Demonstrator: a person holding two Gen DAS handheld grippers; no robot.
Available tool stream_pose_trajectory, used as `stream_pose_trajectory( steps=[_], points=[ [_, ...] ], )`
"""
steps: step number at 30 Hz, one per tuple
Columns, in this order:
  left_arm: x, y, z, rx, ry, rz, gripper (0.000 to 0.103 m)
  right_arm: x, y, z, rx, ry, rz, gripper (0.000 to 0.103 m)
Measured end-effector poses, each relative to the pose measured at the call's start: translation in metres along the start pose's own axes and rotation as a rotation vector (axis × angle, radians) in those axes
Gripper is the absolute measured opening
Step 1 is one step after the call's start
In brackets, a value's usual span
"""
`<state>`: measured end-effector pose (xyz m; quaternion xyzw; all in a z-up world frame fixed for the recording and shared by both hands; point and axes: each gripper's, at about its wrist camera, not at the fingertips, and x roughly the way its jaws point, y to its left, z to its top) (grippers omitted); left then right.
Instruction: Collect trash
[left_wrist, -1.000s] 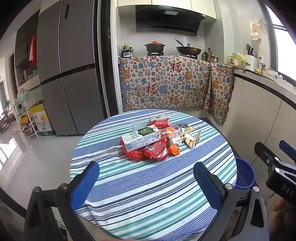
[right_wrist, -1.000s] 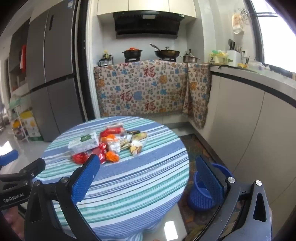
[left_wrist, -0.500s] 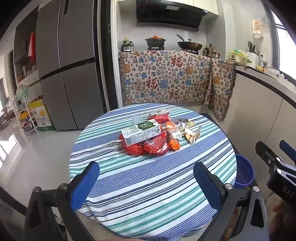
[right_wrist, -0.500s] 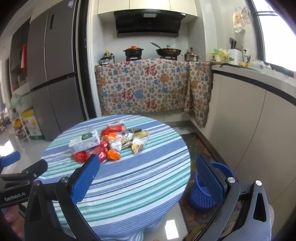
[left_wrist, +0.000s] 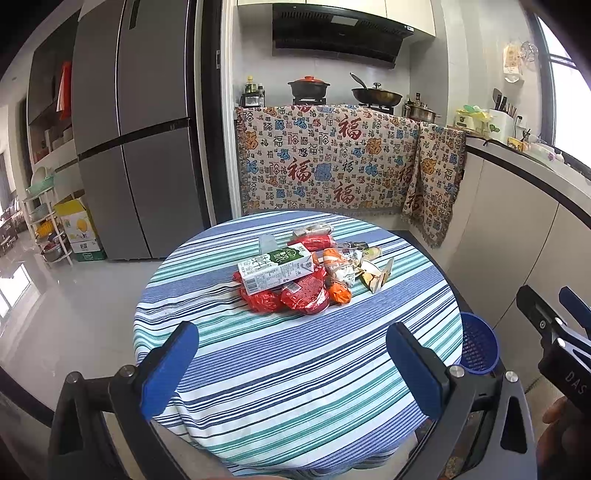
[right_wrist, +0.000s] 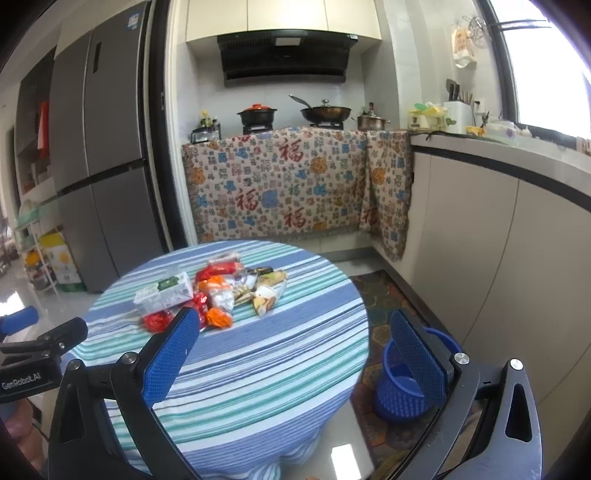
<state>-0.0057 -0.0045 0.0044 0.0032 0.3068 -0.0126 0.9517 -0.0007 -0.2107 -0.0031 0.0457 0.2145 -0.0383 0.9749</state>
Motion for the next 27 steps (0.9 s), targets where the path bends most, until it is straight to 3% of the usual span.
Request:
stream_pose_trajectory(
  steps=[16,22,27],
  points=[
    [0.018,-0.013,-0.008,0.069,0.023,-0.067,0.103,0.026,0.0,-0.006,0.015,0.035,0.001,0.103],
    [0.041,0.006,-0.02,0.017,0.072,-0.075,0.103,0.047,0.01,-0.013,-0.018,0.077,0.025,0.103],
    [0.06,0.024,-0.024,0.001,0.091,-0.038,0.103,0.063,0.017,-0.014,-0.03,0.099,0.035,0.103]
  ],
)
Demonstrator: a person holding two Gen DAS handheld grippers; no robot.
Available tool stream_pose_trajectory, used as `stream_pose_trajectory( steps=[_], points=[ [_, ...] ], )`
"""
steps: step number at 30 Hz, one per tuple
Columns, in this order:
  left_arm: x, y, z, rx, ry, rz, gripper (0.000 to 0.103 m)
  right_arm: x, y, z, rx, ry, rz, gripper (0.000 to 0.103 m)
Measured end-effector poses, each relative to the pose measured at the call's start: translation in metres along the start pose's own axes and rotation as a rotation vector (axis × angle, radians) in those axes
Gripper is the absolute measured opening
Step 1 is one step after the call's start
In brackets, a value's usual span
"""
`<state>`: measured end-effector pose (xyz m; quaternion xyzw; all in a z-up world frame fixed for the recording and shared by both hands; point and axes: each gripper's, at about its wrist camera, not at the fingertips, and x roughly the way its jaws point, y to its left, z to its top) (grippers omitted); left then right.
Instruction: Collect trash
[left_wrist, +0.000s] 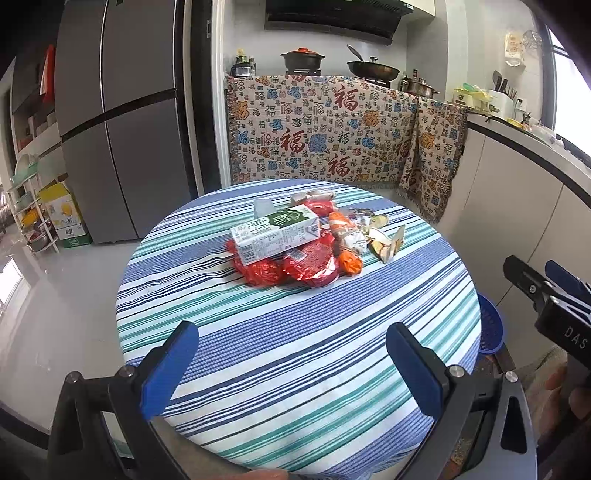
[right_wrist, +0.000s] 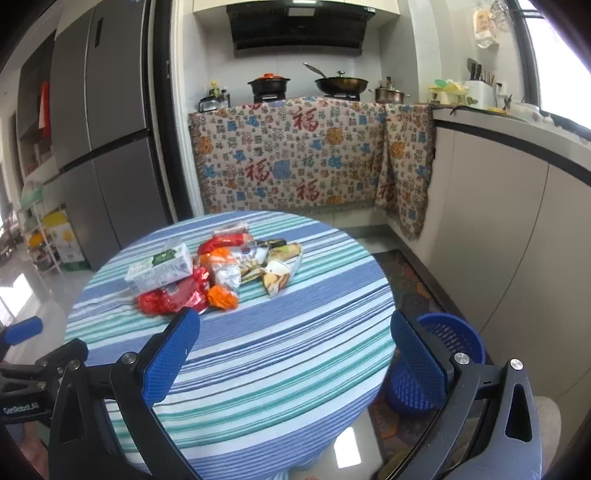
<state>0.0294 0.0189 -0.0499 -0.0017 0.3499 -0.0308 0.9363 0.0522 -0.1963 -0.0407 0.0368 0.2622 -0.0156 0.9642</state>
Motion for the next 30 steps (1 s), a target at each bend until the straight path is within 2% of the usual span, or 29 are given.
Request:
stream_pose_trajectory(
  steps=[3,7,10,13,16,21,24,30],
  points=[
    [0.014,0.011,0.001,-0.025,0.014,0.0,0.103,0.008,0.004,0.003,-0.006,-0.007,0.001,0.103],
    [0.035,0.023,0.006,-0.073,0.023,-0.055,0.103,0.013,0.006,0.006,-0.025,-0.008,-0.003,0.103],
    [0.053,0.026,0.009,-0.083,0.034,-0.052,0.103,0.015,0.004,0.007,-0.049,-0.026,-0.021,0.103],
    [0.072,0.03,0.008,-0.064,0.043,-0.02,0.103,0.028,0.002,0.007,-0.045,-0.011,-0.035,0.103],
    [0.088,0.034,0.009,-0.048,0.06,-0.021,0.103,0.042,0.003,0.006,-0.04,0.011,-0.018,0.103],
    [0.104,0.042,0.007,-0.053,0.071,-0.037,0.103,0.061,0.009,0.001,-0.057,0.023,-0.004,0.103],
    [0.11,0.043,0.006,-0.048,0.061,-0.076,0.103,0.067,0.009,0.0,-0.058,0.02,0.006,0.103],
    [0.118,0.039,0.007,-0.024,0.053,-0.06,0.103,0.072,0.008,-0.001,-0.054,0.017,0.012,0.103]
  ],
)
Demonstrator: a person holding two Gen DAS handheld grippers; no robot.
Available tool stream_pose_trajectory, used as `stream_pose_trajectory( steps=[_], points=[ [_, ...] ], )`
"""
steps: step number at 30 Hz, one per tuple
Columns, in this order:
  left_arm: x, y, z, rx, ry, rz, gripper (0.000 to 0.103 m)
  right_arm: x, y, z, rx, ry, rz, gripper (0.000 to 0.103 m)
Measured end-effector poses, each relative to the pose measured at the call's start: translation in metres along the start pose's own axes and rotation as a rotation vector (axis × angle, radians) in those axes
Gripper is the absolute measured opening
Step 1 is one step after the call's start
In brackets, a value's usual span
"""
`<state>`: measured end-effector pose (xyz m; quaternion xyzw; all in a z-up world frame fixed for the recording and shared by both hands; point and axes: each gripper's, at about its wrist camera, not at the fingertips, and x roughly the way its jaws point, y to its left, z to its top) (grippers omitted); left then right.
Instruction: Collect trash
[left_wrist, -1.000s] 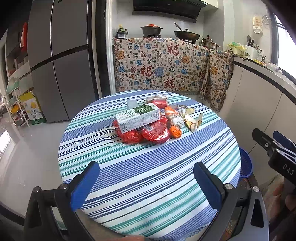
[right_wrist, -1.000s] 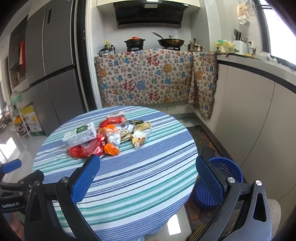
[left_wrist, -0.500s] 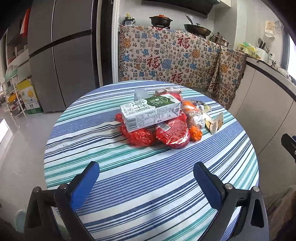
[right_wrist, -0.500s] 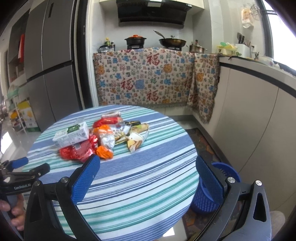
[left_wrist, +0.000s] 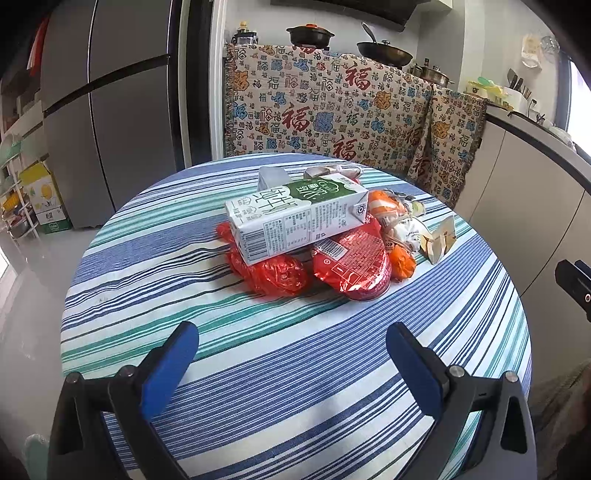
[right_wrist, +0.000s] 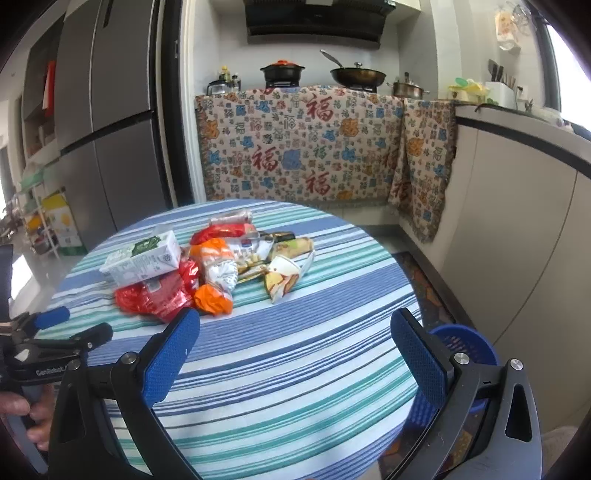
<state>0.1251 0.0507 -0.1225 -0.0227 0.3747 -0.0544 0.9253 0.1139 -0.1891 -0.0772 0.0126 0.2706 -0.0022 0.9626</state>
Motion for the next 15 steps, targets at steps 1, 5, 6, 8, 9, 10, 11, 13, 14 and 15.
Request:
stream_pose_trajectory(
  steps=[1,5,6,8,9,10,11,13,14,15],
  points=[
    [0.001,0.0,0.001,0.0,0.001,0.003,0.103,0.0,-0.001,0.0,0.001,-0.001,-0.001,0.103],
    [0.005,0.0,0.006,0.01,-0.005,0.02,0.103,0.004,-0.003,-0.001,0.01,0.004,-0.006,0.103],
    [0.006,0.0,0.006,0.016,-0.008,0.027,0.103,0.005,-0.004,-0.001,0.013,0.007,-0.007,0.103],
    [0.008,0.0,0.007,0.024,-0.011,0.041,0.103,0.008,-0.005,-0.001,0.014,0.012,-0.009,0.103],
    [0.009,0.001,0.008,0.024,-0.01,0.042,0.103,0.01,-0.006,-0.001,0.014,0.015,-0.011,0.103],
    [0.011,0.002,0.009,0.022,-0.008,0.039,0.103,0.011,-0.007,-0.001,0.014,0.016,-0.012,0.103],
    [0.012,0.003,0.009,0.02,-0.006,0.035,0.103,0.012,-0.008,-0.001,0.015,0.017,-0.012,0.103],
    [0.015,0.005,0.01,0.023,-0.001,0.034,0.103,0.015,-0.01,-0.001,0.021,0.024,-0.012,0.103],
    [0.016,0.006,0.01,0.027,0.0,0.034,0.103,0.018,-0.011,-0.001,0.027,0.029,-0.009,0.103],
    [0.017,0.007,0.01,0.032,0.002,0.034,0.103,0.02,-0.012,-0.002,0.034,0.034,-0.004,0.103]
  ],
)
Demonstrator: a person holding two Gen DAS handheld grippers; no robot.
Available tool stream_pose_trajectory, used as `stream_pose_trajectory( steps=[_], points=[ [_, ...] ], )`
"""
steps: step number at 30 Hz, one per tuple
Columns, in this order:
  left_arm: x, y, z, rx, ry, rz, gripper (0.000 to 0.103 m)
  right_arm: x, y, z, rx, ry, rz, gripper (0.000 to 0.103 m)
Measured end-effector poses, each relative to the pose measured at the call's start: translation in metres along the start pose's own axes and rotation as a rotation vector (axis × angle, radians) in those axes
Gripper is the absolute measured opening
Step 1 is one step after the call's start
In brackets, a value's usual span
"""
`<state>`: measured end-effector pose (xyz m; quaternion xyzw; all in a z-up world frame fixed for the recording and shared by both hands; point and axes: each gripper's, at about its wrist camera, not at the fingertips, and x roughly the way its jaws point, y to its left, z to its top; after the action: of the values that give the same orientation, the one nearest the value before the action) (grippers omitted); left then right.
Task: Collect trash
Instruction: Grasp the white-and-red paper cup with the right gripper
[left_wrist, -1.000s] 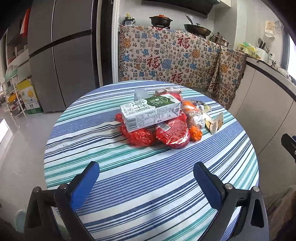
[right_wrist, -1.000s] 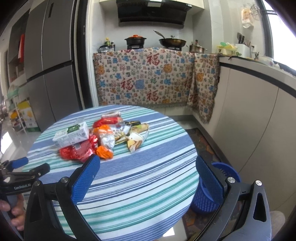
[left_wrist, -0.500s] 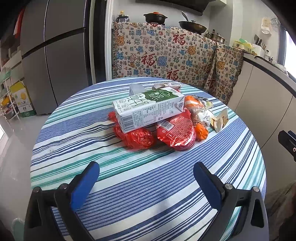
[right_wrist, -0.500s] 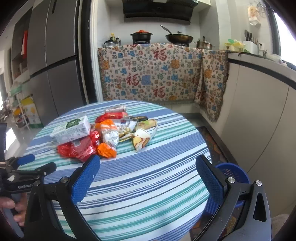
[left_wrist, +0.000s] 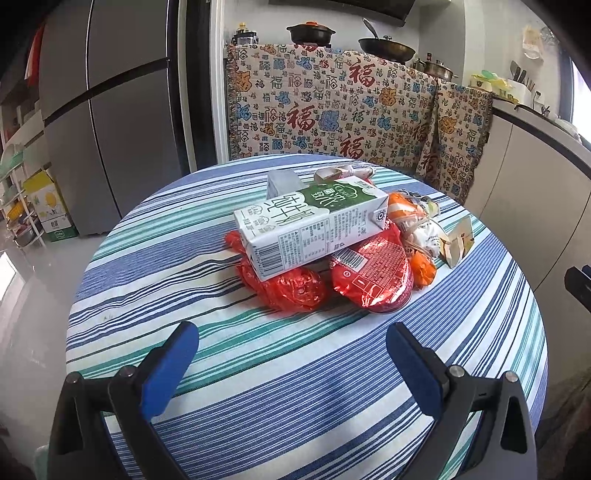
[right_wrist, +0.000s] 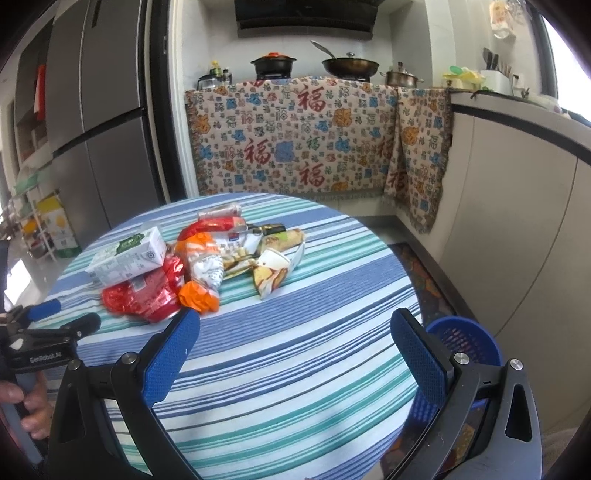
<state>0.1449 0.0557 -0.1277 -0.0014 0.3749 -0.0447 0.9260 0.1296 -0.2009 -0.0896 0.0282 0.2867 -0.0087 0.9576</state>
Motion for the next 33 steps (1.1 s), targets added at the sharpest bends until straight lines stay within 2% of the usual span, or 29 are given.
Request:
stream_pose_trajectory(
  steps=[3,5,7,11,13,18,24,30,33],
  points=[
    [0.003,0.004,0.001,0.014,0.0,-0.009,0.103,0.008,-0.004,-0.001,0.017,0.02,0.007,0.103],
    [0.006,0.007,0.001,0.016,0.0,-0.015,0.103,0.015,-0.006,0.0,0.021,0.037,0.016,0.097],
    [0.009,0.011,0.002,0.009,0.004,-0.022,0.103,0.024,-0.005,0.001,0.023,0.061,0.026,0.082],
    [0.013,0.017,0.003,-0.005,0.013,-0.027,0.103,0.046,-0.005,0.004,0.043,0.104,0.061,0.077],
    [0.014,0.019,0.003,-0.005,0.014,-0.024,0.103,0.06,-0.005,0.005,0.06,0.132,0.075,0.069],
    [0.012,0.025,0.009,0.03,0.005,-0.026,0.103,0.092,-0.003,0.008,0.092,0.19,0.107,0.062],
    [0.016,0.032,0.033,0.132,-0.014,-0.089,0.103,0.119,0.0,0.013,0.125,0.246,0.13,0.061],
    [0.029,0.038,0.066,0.258,0.011,-0.235,0.103,0.132,0.0,0.02,0.148,0.283,0.16,0.061],
    [0.039,0.041,0.077,0.319,0.008,-0.266,0.103,0.138,-0.001,0.024,0.168,0.303,0.175,0.061]
  ],
)
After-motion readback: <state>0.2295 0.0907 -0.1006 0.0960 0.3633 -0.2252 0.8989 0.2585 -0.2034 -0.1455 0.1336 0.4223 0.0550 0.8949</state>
